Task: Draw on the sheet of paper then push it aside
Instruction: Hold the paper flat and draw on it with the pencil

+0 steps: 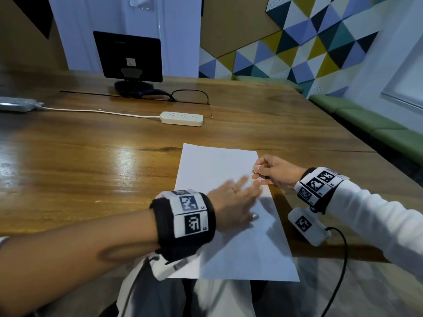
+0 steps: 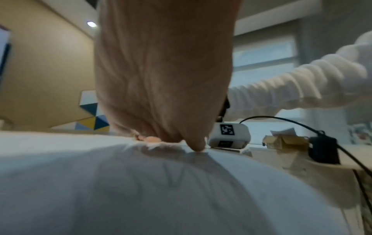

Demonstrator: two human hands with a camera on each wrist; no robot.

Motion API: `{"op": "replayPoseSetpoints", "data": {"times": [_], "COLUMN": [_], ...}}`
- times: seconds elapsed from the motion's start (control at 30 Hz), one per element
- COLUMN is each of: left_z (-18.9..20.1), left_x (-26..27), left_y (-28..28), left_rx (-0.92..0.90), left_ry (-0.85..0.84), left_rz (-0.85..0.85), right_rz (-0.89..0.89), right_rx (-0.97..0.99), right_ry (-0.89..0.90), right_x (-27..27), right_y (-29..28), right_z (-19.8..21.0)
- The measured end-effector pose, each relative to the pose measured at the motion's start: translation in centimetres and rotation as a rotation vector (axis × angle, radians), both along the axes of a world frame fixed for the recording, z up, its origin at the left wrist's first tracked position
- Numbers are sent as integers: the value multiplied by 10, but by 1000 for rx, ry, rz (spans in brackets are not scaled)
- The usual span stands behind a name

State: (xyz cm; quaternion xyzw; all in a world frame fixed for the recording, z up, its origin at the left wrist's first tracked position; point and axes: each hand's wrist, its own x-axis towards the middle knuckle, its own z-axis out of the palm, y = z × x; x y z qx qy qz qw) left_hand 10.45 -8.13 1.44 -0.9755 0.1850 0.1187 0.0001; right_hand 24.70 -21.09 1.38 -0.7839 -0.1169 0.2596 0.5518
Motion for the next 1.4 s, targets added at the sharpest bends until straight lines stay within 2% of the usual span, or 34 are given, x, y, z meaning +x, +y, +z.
{"op": "replayPoseSetpoints", "data": {"times": [0.03, 0.07, 0.1, 0.23, 0.3, 0.33, 0.4, 0.5, 0.6, 0.7, 0.77, 0.9, 1.0, 1.13, 1.27, 1.4], "left_z": [-6, -11, -15, -9, 1, 7, 21, 35, 31, 21, 19, 16, 15, 14, 15, 13], "left_x": [2, 1, 1, -14, -21, -22, -15, 13, 42, 58, 62, 65, 65, 66, 66, 68], "left_y": [-4, -2, 3, 51, 77, 86, 99, 102, 98, 98, 100, 100, 99, 98, 98, 100], "left_rx": [-3, -12, -36, -33, 62, 144, 243, 238, 277, 265, 250, 258, 255, 267, 266, 261], "left_ry": [46, 93, 124, 178, 191, 188, 152, 118, 205, 336, 363, 361, 367, 352, 356, 360], "left_rz": [-86, -88, -17, 493, 725, 787, 715, 378, 190, 185, 199, 200, 195, 188, 191, 192], "right_rz": [1, 5, 11, 73, 132, 171, 250, 315, 362, 375, 393, 480, 416, 500, 425, 478], "right_rx": [-6, -10, -14, -59, -102, -126, -185, -236, -292, -401, -415, -421, -434, -422, -388, -375], "right_ry": [-7, -13, -19, -64, -121, -159, -241, -348, -391, -487, -471, -439, -530, -482, -496, -464], "right_x": [0, 0, 0, 0, 0, -1, 0, -1, -1, 3, 2, -1, 4, -7, 1, -9], "right_y": [0, -1, -1, -1, -1, 0, 6, 24, 45, 60, 63, 60, 61, 63, 63, 68], "right_z": [-1, -1, -1, 0, 3, 5, 12, 22, 24, 21, 17, 15, 18, 13, 17, 12]}}
